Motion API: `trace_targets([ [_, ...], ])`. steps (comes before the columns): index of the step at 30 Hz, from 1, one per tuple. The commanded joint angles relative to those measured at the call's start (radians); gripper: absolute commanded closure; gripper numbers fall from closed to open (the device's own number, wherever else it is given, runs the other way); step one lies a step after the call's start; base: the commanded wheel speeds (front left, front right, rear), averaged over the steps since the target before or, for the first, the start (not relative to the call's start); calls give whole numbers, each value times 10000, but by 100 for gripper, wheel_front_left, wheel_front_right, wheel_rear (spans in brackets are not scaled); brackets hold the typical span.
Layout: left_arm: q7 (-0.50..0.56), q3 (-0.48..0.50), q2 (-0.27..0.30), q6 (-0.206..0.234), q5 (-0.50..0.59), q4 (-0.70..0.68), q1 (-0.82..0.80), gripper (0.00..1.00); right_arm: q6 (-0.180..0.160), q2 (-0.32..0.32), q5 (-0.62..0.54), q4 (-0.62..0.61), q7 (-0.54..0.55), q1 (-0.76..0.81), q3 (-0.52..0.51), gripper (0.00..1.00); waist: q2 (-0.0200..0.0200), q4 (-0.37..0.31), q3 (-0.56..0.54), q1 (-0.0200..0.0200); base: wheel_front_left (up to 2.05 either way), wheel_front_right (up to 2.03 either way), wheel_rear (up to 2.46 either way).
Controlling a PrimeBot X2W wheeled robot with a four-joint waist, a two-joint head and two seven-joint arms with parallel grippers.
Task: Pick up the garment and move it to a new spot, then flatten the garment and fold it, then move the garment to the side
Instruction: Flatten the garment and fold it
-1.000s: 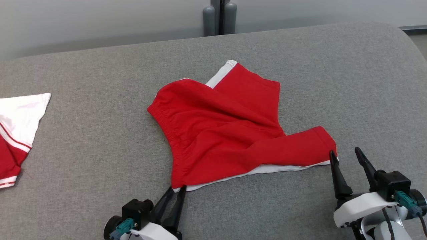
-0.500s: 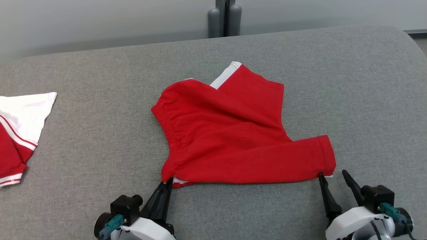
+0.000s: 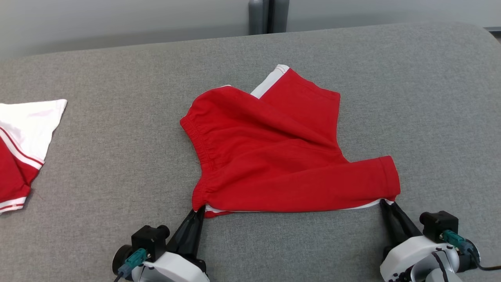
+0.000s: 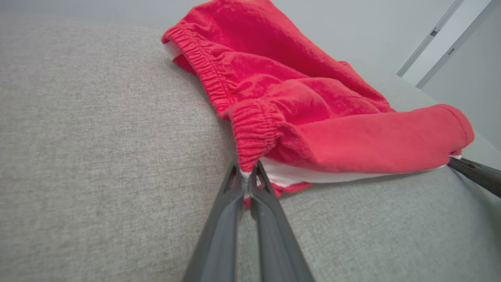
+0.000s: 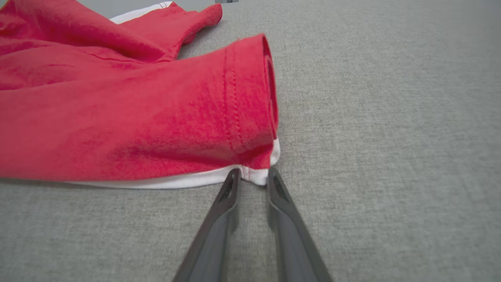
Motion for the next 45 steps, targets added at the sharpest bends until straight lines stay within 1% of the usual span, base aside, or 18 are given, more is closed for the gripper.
trace_targets([
  [1,-3,8,47,-31,109,-19,-254,100,-3,-95,109,207,32,-133,82,100,-1,47,76,0,0,0,0],
  [7,-3,111,47,-50,153,-72,-267,100,-3,-171,370,-23,29,-304,235,100,-1,87,-12,0,0,0,0],
  [12,-2,339,47,-126,198,-546,-124,100,-3,-263,721,-1063,18,-94,201,100,-1,59,-671,0,0,0,0],
  [14,-2,394,43,-204,404,-710,-123,100,-3,-361,836,-1561,18,-117,218,100,-1,30,-1017,0,0,0,0],
  [21,-2,1137,66,-356,1009,-1666,-694,100,-3,-747,1337,-2905,18,-693,245,100,-1,-18,-2051,0,0,0,0],
  [24,-2,1297,307,-376,1155,-2024,-1082,100,-3,-926,1489,-3397,18,-1072,269,100,-1,-29,-2269,0,0,0,0],
  [26,-2,1210,535,-376,1116,-2218,-1526,100,-3,-1020,1653,-3711,17,-1341,279,100,-1,-41,-2351,0,0,0,0],
  [30,-2,980,1157,-382,831,-2412,-2508,100,-3,-1279,1967,-4325,17,-1936,288,100,-1,-42,-2360,0,0,0,0],
  [32,-2,785,1482,-383,747,-2352,-3106,100,-3,-1377,2136,-4559,18,-2229,267,100,-1,-53,-2260,0,0,0,0],
  [34,-2,481,1682,-384,503,-2303,-3746,100,-3,-1524,2267,-4717,18,-2562,383,100,-1,-71,-2101,0,0,0,0],
  [36,-2,288,1997,-385,355,-2196,-4466,100,-3,-1655,2457,-4760,18,-3026,469,100,-1,-79,-1700,0,0,0,0],
  [38,14,89,2148,-385,305,-1977,-5166,100,-3,-1816,2577,-4687,18,-3587,563,100,-1,-41,-1164,0,0,0,0],
  [41,130,-239,2312,-386,360,-1413,-6414,100,-3,-1991,2730,-4341,18,-4572,750,100,-1,8,-256,0,0,0,0],
  [44,172,-579,2351,-386,531,-695,-7817,100,-3,-2116,2698,-3894,18,-5878,889,100,-1,105,721,0,0,0,0],
  [45,170,-570,2267,-386,446,-375,-8237,100,-1,-2178,2524,-3710,18,-6345,978,100,-1,132,1019,0,0,0,0],
])
